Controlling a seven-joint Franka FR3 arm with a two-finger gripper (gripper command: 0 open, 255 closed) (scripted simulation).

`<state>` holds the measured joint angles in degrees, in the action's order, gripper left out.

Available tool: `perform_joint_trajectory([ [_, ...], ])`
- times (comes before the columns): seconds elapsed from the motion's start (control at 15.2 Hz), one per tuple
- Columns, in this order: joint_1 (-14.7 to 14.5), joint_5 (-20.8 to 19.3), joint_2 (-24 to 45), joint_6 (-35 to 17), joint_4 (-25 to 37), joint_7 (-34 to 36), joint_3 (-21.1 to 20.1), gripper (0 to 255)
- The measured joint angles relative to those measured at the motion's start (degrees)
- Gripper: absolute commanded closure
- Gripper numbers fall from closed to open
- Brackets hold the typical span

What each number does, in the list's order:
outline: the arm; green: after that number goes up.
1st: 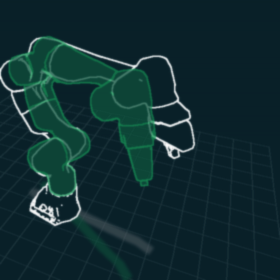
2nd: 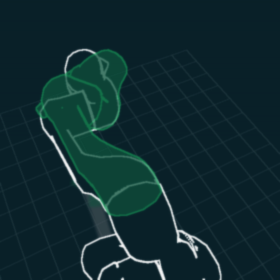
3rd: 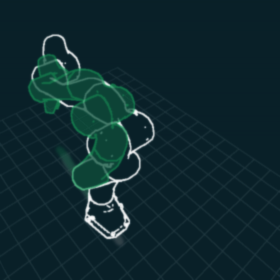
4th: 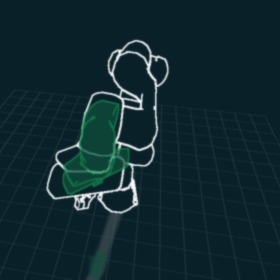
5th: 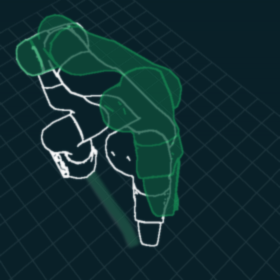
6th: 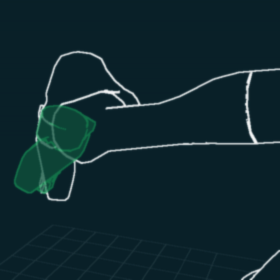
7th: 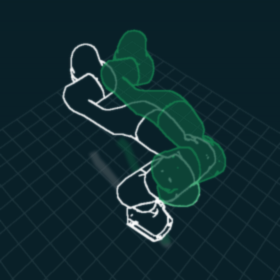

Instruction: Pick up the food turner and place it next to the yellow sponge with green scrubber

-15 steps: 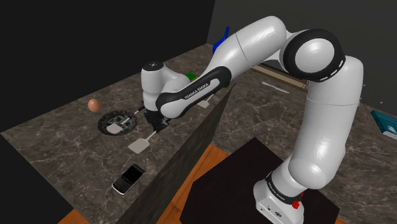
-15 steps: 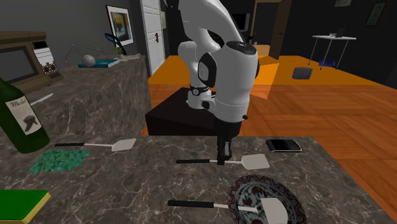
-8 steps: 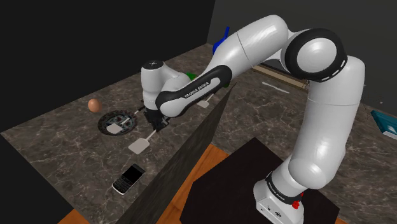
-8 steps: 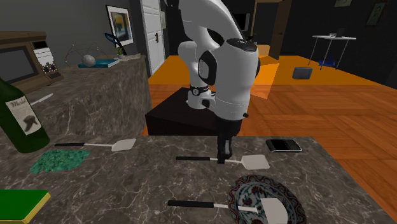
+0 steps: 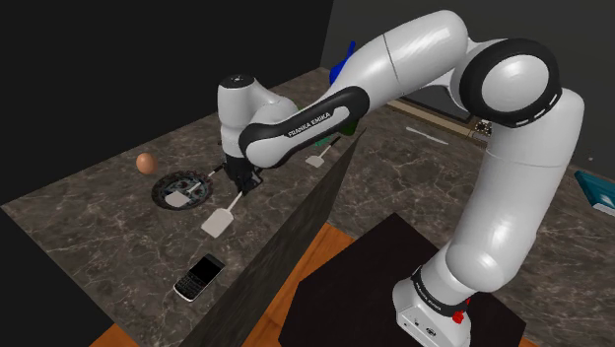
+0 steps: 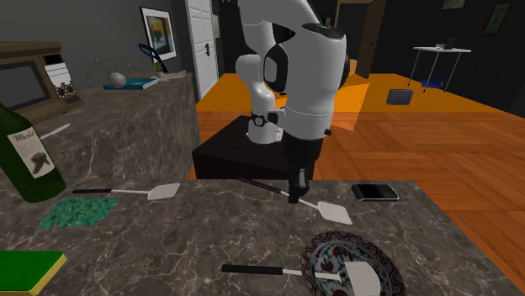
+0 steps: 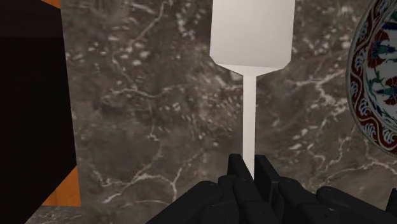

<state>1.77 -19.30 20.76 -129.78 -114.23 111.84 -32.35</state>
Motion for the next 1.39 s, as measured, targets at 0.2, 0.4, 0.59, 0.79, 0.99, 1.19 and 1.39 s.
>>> perform_joint_trajectory([
  [0.2,0.47,1.34,-1.68,1.69,0.32,-0.86,-0.68,255],
  [0.4,0.82,2.37,-2.80,3.44,1.19,-1.70,-1.13,255],
  [0.59,1.55,3.38,-3.84,5.24,2.26,-3.14,-1.32,255],
  [0.79,3.33,3.12,-2.79,5.62,3.88,-6.11,-0.15,255],
  [0.99,5.34,2.91,-1.51,6.45,6.25,-9.67,1.11,255],
  [1.19,6.87,2.08,1.01,6.97,9.40,-12.71,2.57,255],
  [1.39,8.53,1.58,3.24,7.89,12.75,-15.98,3.86,255],
])
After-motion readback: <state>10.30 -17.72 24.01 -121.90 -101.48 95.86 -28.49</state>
